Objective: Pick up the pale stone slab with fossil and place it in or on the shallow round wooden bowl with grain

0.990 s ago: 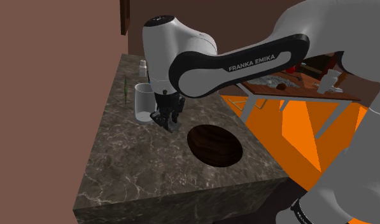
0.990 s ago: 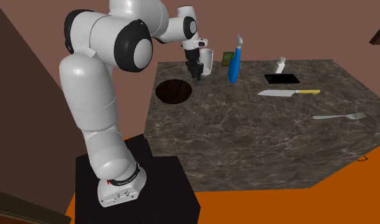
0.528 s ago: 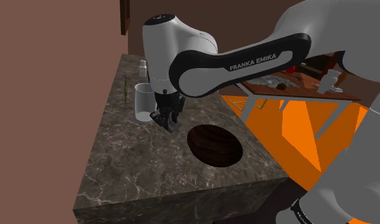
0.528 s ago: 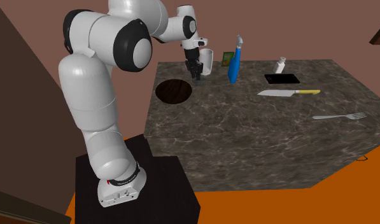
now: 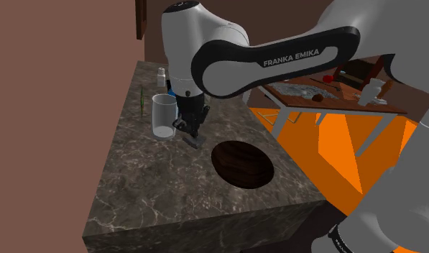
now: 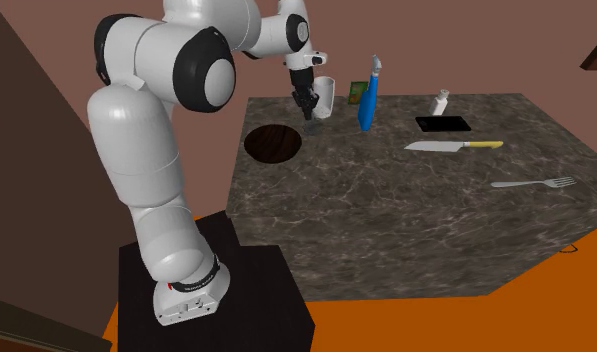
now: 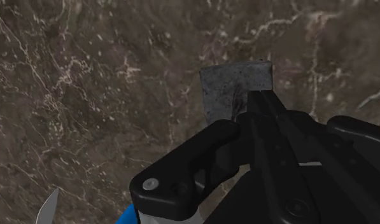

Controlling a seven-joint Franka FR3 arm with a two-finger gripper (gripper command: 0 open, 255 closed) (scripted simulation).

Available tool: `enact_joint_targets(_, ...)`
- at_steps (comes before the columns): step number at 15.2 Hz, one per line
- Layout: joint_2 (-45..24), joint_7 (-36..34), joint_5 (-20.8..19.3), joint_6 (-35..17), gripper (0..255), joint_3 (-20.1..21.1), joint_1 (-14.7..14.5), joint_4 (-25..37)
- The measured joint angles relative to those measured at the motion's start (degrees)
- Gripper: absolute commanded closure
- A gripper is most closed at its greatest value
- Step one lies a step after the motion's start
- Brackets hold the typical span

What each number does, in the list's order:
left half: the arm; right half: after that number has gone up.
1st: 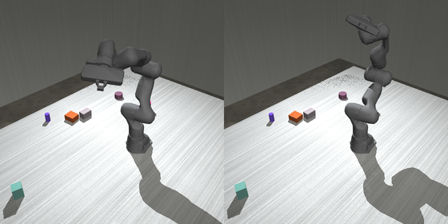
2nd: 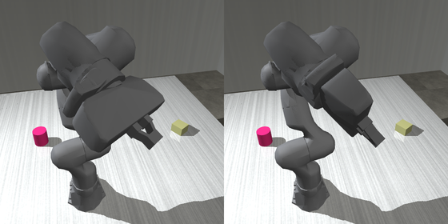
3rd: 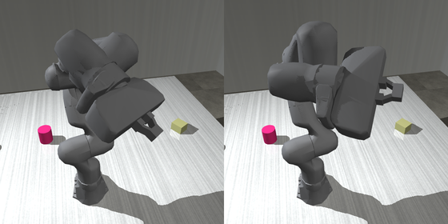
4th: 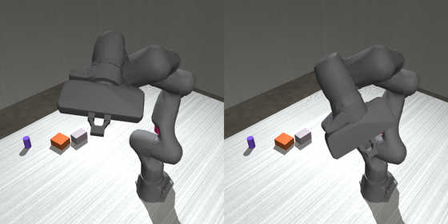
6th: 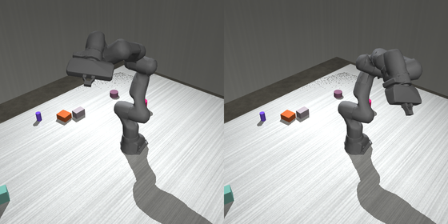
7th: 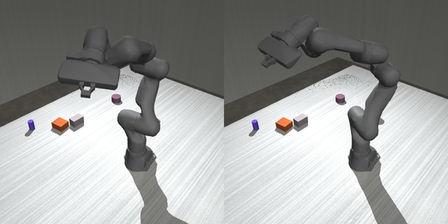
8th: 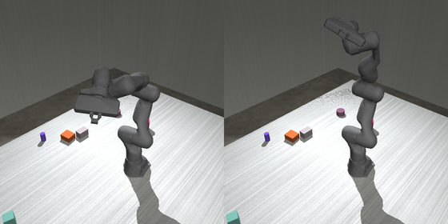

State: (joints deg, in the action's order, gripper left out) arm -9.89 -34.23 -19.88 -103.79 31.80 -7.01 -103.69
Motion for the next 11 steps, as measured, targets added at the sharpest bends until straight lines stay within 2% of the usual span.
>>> enact_joint_targets(1, 0.02, 0.0, 0.0, 0.0, 0, 0.0, 0.0, 0.01)
enact_joint_targets(2, 0.01, 0.0, 0.0, 0.0, 0, 0.0, 0.0, 0.01)
enact_joint_targets(4, 2.09, -0.65, 0.11, -5.22, 0, -0.69, 1.29, -3.42)
enact_joint_targets(6, 2.4, -1.2, -0.21, -8.23, 0, -1.06, 1.75, -4.88)
enact_joint_targets(11, 1.45, -2.22, -1.37, -12.21, 0, -1.55, 2.09, -7.54)
